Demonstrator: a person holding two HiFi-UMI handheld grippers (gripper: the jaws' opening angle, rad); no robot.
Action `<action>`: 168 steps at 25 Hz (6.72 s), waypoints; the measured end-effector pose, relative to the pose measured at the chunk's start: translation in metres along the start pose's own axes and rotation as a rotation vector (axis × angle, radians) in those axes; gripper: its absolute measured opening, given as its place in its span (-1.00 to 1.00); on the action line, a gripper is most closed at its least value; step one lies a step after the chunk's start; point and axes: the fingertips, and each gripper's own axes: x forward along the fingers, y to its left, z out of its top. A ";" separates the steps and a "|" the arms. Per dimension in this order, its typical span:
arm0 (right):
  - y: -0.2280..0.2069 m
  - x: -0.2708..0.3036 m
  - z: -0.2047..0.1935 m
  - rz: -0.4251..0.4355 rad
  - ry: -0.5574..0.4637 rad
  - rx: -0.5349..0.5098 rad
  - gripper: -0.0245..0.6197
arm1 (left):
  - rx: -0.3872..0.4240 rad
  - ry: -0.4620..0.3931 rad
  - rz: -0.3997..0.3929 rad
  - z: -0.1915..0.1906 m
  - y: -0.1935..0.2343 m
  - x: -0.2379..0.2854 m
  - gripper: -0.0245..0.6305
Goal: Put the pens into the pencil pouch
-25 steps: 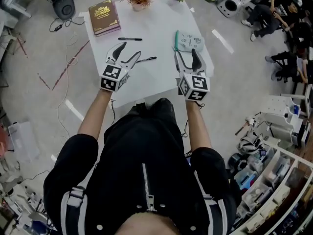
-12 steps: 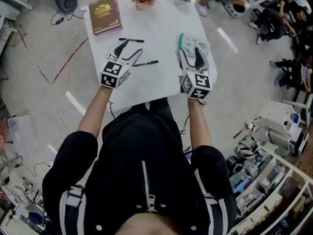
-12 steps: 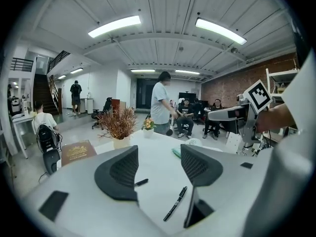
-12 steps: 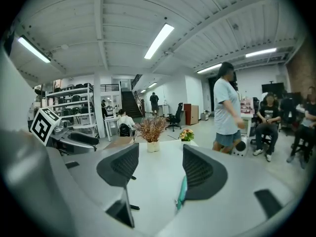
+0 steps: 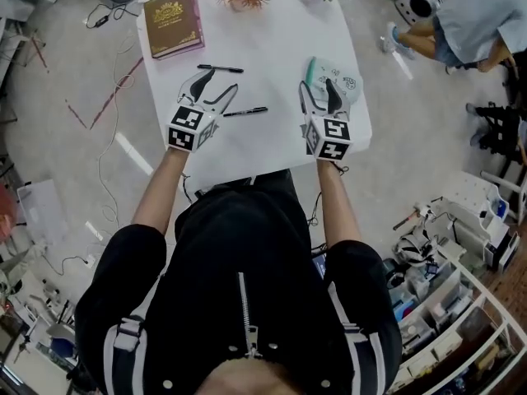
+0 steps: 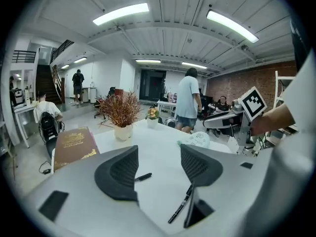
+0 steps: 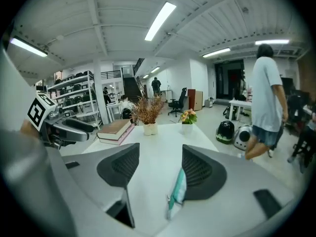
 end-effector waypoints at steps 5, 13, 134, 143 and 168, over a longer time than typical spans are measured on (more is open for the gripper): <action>-0.013 0.031 -0.031 0.018 0.099 -0.010 -0.13 | -0.019 0.043 0.007 -0.015 0.006 0.015 -0.04; -0.032 0.073 -0.080 -0.005 0.244 -0.026 -0.14 | -0.058 0.093 0.038 -0.037 0.019 0.023 -0.04; -0.043 0.022 -0.093 0.110 0.239 0.206 -0.79 | 0.467 0.475 -0.473 -0.086 -0.090 0.104 -0.78; -0.036 0.016 -0.098 0.145 0.251 0.197 -0.79 | 0.483 0.507 -0.505 -0.090 -0.115 0.130 -0.78; -0.021 0.006 -0.100 0.235 0.247 0.216 -0.79 | 0.389 0.386 -0.569 -0.065 -0.164 0.183 -0.78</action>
